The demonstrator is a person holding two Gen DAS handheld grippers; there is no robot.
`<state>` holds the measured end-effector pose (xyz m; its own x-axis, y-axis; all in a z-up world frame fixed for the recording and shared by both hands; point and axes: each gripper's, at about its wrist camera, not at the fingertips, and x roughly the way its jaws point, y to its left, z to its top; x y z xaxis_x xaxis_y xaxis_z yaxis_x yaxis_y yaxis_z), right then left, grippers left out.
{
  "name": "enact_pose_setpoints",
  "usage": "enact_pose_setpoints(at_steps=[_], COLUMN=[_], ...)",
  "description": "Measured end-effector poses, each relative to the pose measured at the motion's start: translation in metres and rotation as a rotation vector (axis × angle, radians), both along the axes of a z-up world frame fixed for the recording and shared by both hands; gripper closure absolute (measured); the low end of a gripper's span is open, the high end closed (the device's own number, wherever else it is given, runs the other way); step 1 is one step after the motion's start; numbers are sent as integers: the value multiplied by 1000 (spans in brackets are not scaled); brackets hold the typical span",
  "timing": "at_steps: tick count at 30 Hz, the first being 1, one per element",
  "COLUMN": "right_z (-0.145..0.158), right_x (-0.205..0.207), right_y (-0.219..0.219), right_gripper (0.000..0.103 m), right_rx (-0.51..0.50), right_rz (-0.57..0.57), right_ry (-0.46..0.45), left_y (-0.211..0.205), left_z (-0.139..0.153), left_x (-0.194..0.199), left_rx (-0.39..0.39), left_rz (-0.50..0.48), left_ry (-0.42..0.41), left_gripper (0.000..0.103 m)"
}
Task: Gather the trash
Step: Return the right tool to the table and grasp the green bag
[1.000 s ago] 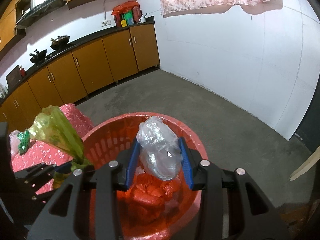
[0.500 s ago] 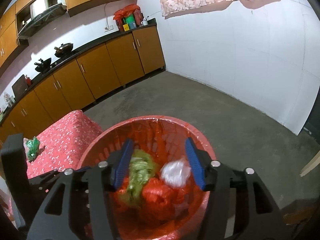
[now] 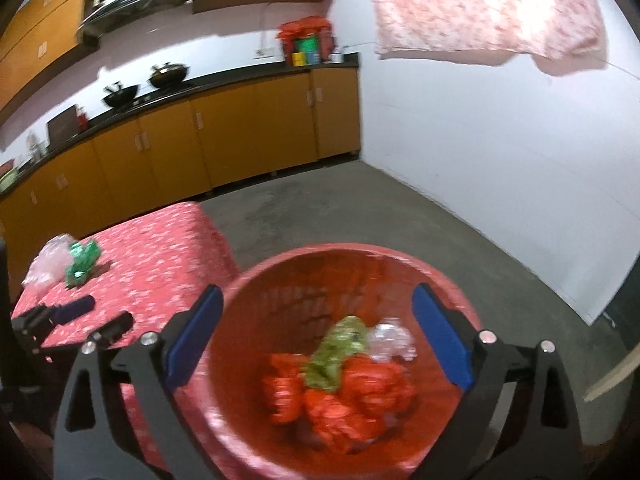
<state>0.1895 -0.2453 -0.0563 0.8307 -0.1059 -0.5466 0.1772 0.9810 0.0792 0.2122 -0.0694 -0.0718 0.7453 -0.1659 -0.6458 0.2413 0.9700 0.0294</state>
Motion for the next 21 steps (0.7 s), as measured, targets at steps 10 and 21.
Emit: enact_pose_setpoints(at_steps=[10, 21], right_z=[1, -15], right_x=[37, 93], right_y=[122, 267], right_gripper=[4, 7], right_rx=[-23, 7], right_rz=[198, 343], right_ry=[17, 61], left_y=[156, 280], left_z=[10, 8], left_x=[-1, -2], left_rx=[56, 50], left_rz=[342, 561], left_ry=[-56, -74], left_gripper=[27, 26])
